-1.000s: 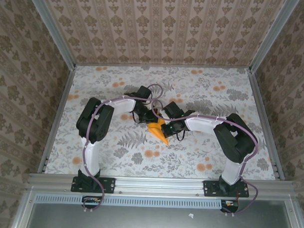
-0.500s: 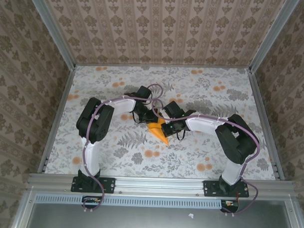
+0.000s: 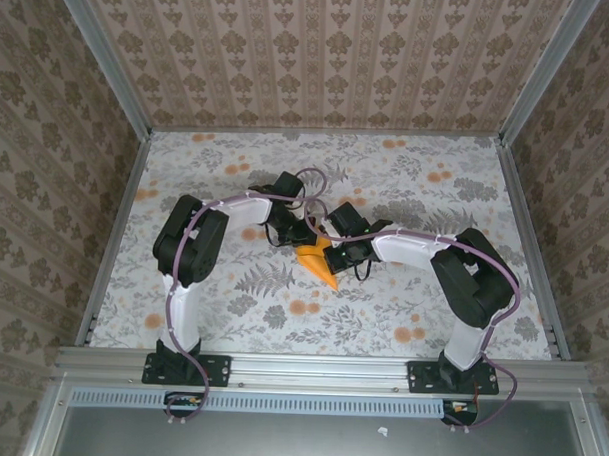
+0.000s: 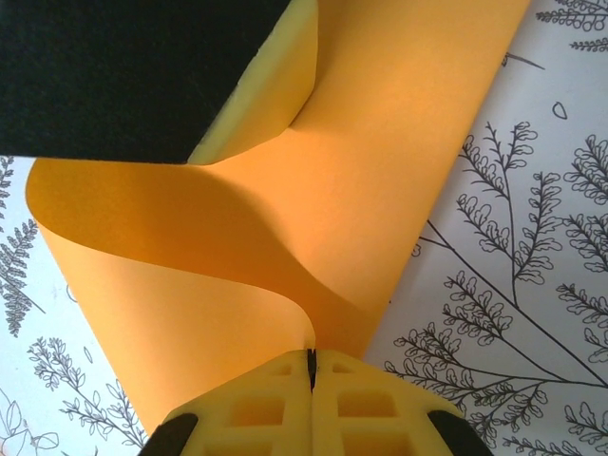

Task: Fold a paper plane with a square sheet of paper (fold left side to right side)
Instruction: Third fold the triangle at the center of the table.

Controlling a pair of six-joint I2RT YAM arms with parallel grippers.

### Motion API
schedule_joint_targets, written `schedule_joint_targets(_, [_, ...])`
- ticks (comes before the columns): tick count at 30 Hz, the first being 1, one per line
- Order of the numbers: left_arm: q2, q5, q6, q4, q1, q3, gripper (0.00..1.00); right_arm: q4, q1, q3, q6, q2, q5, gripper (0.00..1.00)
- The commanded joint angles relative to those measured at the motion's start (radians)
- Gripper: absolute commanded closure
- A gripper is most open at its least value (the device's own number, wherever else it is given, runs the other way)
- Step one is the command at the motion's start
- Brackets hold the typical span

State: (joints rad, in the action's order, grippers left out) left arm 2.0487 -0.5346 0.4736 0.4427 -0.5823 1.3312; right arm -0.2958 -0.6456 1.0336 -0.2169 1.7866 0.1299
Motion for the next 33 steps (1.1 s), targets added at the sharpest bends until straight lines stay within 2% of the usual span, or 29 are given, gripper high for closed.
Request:
schedule_joint_targets(1, [0.021, 0.042, -0.027, 0.042, -0.008, 0.016, 0.96, -0.028, 0.006, 0.005, -0.005, 0.012, -0.028, 1.00])
schedule_joint_targets(19, [0.024, 0.044, -0.032, 0.050, -0.008, 0.024, 0.96, -0.048, 0.005, 0.013, 0.005, 0.043, -0.033, 1.00])
schedule_joint_targets(26, [-0.012, 0.043, -0.042, 0.061, -0.003, 0.042, 0.87, -0.069, 0.000, 0.008, 0.019, 0.055, -0.026, 1.00])
schedule_joint_targets(33, [-0.060, 0.033, -0.079, 0.122, 0.047, 0.122, 0.78, -0.083, -0.005, 0.005, 0.030, 0.061, -0.015, 1.00])
